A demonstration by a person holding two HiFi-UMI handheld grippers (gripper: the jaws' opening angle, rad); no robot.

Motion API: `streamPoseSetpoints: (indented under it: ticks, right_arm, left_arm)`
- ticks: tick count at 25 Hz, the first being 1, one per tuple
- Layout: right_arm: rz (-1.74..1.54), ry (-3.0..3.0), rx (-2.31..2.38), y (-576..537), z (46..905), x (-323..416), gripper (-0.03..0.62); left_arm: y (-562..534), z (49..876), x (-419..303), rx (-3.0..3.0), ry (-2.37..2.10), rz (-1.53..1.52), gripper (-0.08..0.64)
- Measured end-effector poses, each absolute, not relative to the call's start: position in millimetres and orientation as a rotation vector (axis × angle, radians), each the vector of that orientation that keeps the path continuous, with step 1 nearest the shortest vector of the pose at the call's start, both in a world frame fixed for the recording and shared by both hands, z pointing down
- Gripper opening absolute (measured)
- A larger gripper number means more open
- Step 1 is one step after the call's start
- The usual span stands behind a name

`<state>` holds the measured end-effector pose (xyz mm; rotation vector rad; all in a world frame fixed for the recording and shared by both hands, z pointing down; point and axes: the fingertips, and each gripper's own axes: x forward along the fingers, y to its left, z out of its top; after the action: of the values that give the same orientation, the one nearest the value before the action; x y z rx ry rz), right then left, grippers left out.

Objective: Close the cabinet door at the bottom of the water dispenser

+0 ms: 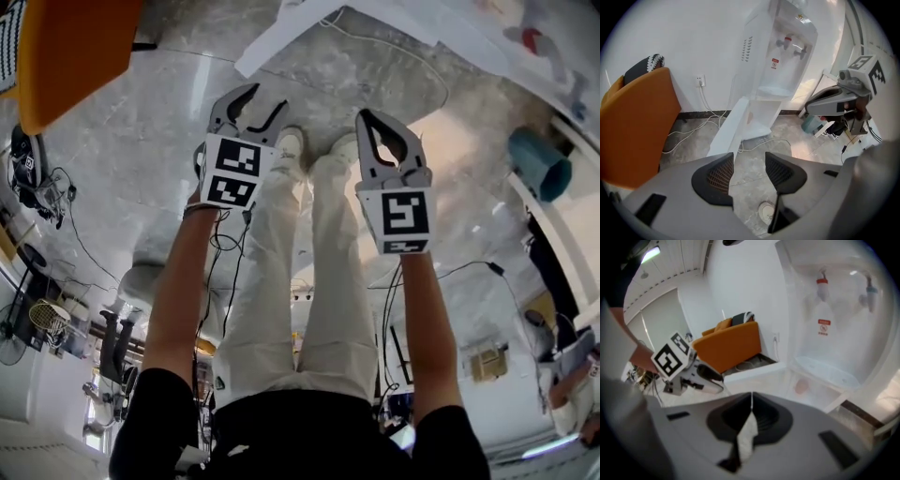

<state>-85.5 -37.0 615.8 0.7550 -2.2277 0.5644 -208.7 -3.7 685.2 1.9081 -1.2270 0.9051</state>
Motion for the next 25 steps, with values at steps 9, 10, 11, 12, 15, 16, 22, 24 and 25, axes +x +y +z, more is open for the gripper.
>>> streamPoseSetpoints:
  ticks: [9,10,11,12,15,16,22,24,25]
  right_arm:
    - [0.539,-2.234,0.716,-34,621,-95,0.035]
    - [0.541,-2.234,0.716,-34,621,-97,0.035]
    - [0.542,-2.234,0.716,-34,622,-98,0.035]
    - [0.544,-2.236,0.717,-34,622,-100,0.035]
    - [0.536,-2.244,0.704,-32,622,-105,0.035]
    - [0.533,-2.246,0.696,-30,622,-106,0.035]
    - [0.533,-2.243,0.675,-21,627,-108,0.035]
    - [0.540,-2.233,0.672,-17,630,-107,0.035]
    - [0.547,-2.228,0.672,-15,632,-107,0.035]
  left_arm:
    - [-26,695,-239,1.878,-1.310,0.918,0.275]
    - [-27,697,-241,1.884,-1.308,0.933,0.279]
    - [-27,699,-244,1.889,-1.305,0.951,0.281]
    - [-28,702,-247,1.890,-1.303,0.970,0.281]
    - [-31,714,-256,1.878,-1.296,1.009,0.284]
    - [-31,717,-259,1.873,-1.293,1.020,0.285]
    - [-31,729,-259,1.882,-1.259,1.111,0.288]
    - [-28,735,-257,1.883,-1.242,1.138,0.288]
    - [-26,738,-258,1.877,-1.235,1.153,0.288]
